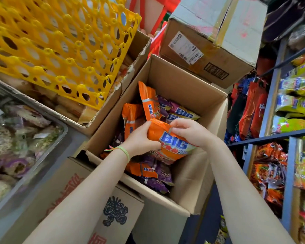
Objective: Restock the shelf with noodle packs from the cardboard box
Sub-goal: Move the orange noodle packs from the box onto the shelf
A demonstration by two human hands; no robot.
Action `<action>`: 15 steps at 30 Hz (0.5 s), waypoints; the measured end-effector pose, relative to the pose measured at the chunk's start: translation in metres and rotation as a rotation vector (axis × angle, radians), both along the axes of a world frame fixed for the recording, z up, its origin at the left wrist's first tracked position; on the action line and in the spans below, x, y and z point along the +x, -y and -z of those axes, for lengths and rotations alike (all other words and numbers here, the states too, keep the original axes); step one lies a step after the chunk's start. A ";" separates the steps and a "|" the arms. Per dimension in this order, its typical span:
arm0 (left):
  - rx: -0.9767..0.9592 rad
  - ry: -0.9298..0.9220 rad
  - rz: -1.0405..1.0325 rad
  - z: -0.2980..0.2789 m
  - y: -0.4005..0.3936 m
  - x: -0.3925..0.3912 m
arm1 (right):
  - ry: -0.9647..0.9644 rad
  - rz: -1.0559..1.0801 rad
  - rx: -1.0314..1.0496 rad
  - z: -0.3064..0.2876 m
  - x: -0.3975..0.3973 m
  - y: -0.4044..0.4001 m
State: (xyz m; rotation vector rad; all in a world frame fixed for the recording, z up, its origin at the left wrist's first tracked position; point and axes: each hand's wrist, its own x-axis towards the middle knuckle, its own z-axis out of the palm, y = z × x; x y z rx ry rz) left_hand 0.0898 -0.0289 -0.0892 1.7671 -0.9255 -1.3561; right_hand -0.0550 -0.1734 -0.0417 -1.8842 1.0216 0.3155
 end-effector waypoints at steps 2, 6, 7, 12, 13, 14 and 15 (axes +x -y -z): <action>0.024 -0.120 0.020 0.000 0.000 0.005 | -0.025 0.060 0.115 -0.003 0.005 0.001; 0.077 0.093 0.008 0.011 -0.004 0.004 | -0.076 0.058 -0.163 0.006 0.029 -0.011; 0.102 0.225 0.023 0.013 -0.005 0.002 | -0.036 0.051 -0.222 0.012 0.037 -0.017; 0.172 0.437 0.005 0.017 -0.007 0.003 | -0.169 -0.233 -0.377 0.052 0.072 -0.038; 0.202 0.435 -0.008 0.018 -0.007 0.004 | -0.231 -0.229 -0.448 0.058 0.075 -0.037; 0.228 0.442 -0.011 0.018 -0.007 0.004 | -0.268 -0.193 -0.505 0.061 0.075 -0.035; 0.255 0.448 -0.007 0.018 -0.007 0.004 | -0.282 -0.141 -0.549 0.063 0.073 -0.031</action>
